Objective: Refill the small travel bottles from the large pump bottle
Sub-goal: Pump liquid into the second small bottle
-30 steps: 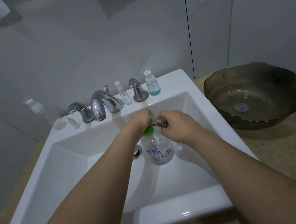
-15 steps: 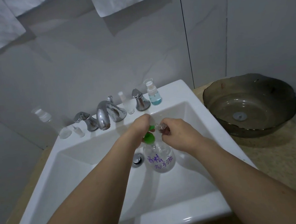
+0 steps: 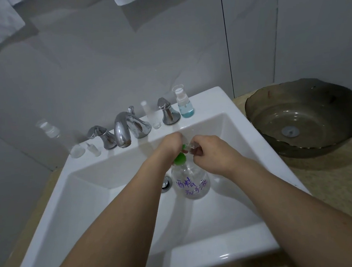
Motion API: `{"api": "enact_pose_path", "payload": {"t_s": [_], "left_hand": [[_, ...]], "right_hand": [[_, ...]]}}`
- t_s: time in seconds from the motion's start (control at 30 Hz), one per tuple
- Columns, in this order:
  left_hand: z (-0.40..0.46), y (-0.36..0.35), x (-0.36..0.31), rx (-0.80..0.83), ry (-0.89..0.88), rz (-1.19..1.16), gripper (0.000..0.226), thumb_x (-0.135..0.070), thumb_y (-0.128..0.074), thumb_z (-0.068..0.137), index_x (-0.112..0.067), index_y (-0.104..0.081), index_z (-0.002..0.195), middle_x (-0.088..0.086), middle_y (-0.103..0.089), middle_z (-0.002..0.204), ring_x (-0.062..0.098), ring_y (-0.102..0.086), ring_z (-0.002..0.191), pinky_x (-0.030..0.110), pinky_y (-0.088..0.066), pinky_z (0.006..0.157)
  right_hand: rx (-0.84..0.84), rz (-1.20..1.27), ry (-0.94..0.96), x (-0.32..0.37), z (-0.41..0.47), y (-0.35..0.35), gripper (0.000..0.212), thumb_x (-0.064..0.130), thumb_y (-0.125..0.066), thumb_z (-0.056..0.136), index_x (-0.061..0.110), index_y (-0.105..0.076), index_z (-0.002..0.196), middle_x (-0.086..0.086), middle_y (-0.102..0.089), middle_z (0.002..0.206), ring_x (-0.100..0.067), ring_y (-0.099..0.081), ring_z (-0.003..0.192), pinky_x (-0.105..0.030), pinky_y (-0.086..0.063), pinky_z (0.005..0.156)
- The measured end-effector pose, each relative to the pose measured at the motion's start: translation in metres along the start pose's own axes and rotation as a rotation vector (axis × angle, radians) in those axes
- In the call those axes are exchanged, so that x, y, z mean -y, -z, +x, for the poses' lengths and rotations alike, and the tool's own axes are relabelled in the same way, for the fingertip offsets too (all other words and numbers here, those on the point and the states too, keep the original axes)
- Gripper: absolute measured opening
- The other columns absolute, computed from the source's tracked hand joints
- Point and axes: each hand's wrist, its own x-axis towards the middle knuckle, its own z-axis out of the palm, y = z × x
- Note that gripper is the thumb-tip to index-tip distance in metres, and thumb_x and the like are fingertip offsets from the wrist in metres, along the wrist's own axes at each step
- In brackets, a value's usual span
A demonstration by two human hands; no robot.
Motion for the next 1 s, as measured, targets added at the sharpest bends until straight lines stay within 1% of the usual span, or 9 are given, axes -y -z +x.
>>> {"api": "enact_pose_path", "payload": {"t_s": [0.17,0.27,0.33,0.4,0.53,0.73,0.83,0.9,1.0], "left_hand": [[0.0012,0.0013,0.0001,0.033,-0.004,-0.014,0.032,-0.028,-0.032,0.099,-0.013,-0.051,0.078,0.008,-0.059,0.071,0.025,-0.051,0.073,0.031,-0.039,0.070],[0.0022,0.0034,-0.0037,0.040,-0.004,-0.036,0.035,-0.034,-0.031,0.100,-0.013,-0.053,0.084,0.007,-0.060,0.074,0.027,-0.056,0.079,0.031,-0.042,0.068],[0.0021,0.0052,-0.0065,0.048,-0.001,-0.055,0.036,-0.037,-0.031,0.101,-0.011,-0.054,0.091,0.006,-0.060,0.077,0.027,-0.056,0.082,0.031,-0.042,0.071],[0.0027,0.0062,-0.0075,0.059,-0.004,-0.038,0.038,-0.039,-0.030,0.101,-0.011,-0.054,0.093,0.006,-0.061,0.078,0.026,-0.056,0.082,0.030,-0.042,0.071],[0.0044,0.0079,-0.0059,0.057,0.001,-0.013,0.038,-0.037,-0.031,0.101,-0.012,-0.054,0.084,0.007,-0.062,0.078,0.027,-0.056,0.082,0.030,-0.043,0.069],[0.0020,0.0038,-0.0074,0.044,-0.017,0.050,0.028,-0.020,-0.034,0.098,-0.011,-0.054,0.081,0.010,-0.064,0.085,0.030,-0.058,0.084,0.039,-0.049,0.080],[0.0023,0.0002,-0.0083,0.031,-0.021,0.066,0.031,-0.014,-0.031,0.100,-0.008,-0.053,0.079,0.017,-0.065,0.094,0.031,-0.058,0.084,0.040,-0.049,0.080],[0.0038,-0.0006,-0.0054,0.021,-0.020,0.078,0.031,-0.014,-0.031,0.100,-0.007,-0.053,0.081,0.015,-0.065,0.086,0.030,-0.056,0.082,0.038,-0.047,0.077],[0.0051,-0.0008,-0.0001,0.013,-0.005,0.060,0.031,-0.018,-0.033,0.099,-0.009,-0.051,0.076,0.009,-0.060,0.072,0.027,-0.053,0.074,0.032,-0.042,0.071]], "right_hand": [[-0.001,0.009,-0.002,-0.0002,-0.0002,-0.0006,0.022,0.010,-0.055,0.079,0.017,-0.060,0.099,0.002,-0.061,0.090,-0.021,-0.058,0.084,-0.032,-0.051,0.074],[-0.011,0.001,-0.005,0.0010,0.0006,0.0014,0.020,0.010,-0.055,0.079,0.016,-0.060,0.098,0.001,-0.063,0.091,-0.021,-0.059,0.084,-0.033,-0.051,0.075],[-0.020,0.007,-0.008,0.0020,0.0008,0.0027,0.019,0.010,-0.055,0.080,0.017,-0.060,0.097,0.001,-0.062,0.089,-0.021,-0.058,0.082,-0.032,-0.051,0.073],[-0.024,0.003,-0.006,0.0021,0.0009,0.0027,0.018,0.011,-0.055,0.080,0.018,-0.059,0.096,0.001,-0.063,0.089,-0.021,-0.059,0.082,-0.032,-0.051,0.073],[-0.026,0.016,-0.013,0.0021,0.0010,0.0026,0.020,0.011,-0.055,0.080,0.017,-0.060,0.098,0.000,-0.064,0.091,-0.021,-0.060,0.084,-0.035,-0.052,0.076],[-0.025,0.010,0.000,0.0026,-0.0002,0.0028,0.020,0.010,-0.054,0.080,0.015,-0.060,0.098,0.001,-0.061,0.089,-0.021,-0.056,0.082,-0.030,-0.048,0.071],[-0.021,0.012,-0.003,0.0024,-0.0002,0.0035,0.021,0.009,-0.054,0.080,0.015,-0.060,0.099,0.001,-0.060,0.089,-0.020,-0.056,0.082,-0.029,-0.047,0.070],[-0.013,0.009,-0.001,0.0014,0.0001,0.0024,0.023,0.009,-0.054,0.079,0.016,-0.060,0.101,0.002,-0.060,0.089,-0.020,-0.057,0.082,-0.030,-0.049,0.072],[0.003,0.004,-0.001,0.0004,0.0010,0.0001,0.025,0.009,-0.055,0.079,0.017,-0.061,0.101,0.002,-0.061,0.092,-0.020,-0.058,0.084,-0.032,-0.051,0.075]]}}
